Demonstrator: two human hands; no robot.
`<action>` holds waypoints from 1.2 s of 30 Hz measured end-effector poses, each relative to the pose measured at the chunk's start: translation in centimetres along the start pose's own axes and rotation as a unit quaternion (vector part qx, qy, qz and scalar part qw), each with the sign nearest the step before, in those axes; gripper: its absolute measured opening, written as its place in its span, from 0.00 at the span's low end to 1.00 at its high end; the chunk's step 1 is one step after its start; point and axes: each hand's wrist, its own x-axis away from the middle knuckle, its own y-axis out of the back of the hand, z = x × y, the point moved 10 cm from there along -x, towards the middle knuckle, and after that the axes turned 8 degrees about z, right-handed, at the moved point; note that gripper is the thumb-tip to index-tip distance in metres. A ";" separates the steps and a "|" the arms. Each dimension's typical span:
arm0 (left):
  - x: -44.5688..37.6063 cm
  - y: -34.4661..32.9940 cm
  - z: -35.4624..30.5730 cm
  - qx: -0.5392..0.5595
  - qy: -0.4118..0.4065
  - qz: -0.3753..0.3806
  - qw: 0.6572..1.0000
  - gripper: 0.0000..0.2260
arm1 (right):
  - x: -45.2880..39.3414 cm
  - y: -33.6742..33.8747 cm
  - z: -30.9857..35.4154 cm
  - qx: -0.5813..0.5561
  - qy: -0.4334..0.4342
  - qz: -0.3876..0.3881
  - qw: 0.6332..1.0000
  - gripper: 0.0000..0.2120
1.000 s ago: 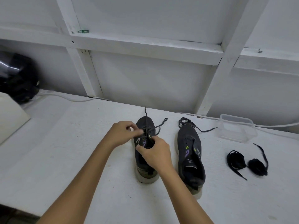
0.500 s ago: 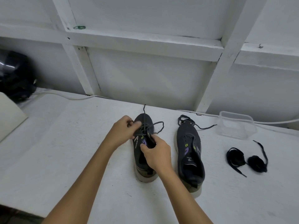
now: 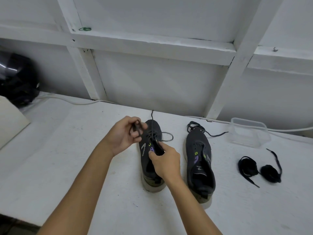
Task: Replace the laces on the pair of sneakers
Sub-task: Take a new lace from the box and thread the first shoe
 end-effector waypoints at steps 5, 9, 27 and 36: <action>-0.2 4.0 -0.2 -0.563 0.066 -0.163 0.808 0.19 | -0.2 0.1 0.0 0.002 -0.009 0.002 1.000 0.05; -0.6 4.9 1.3 -0.620 0.110 -0.150 0.763 0.21 | -0.2 0.0 -0.1 0.005 -0.012 0.005 1.000 0.05; 0.2 0.7 -2.4 0.146 -0.128 0.014 0.981 0.11 | 0.0 -0.1 -0.2 0.006 -0.020 0.011 1.000 0.11; -1.2 -0.5 -3.7 -0.075 -0.090 0.001 0.993 0.07 | -1.5 0.4 2.9 0.084 0.028 0.042 0.995 0.17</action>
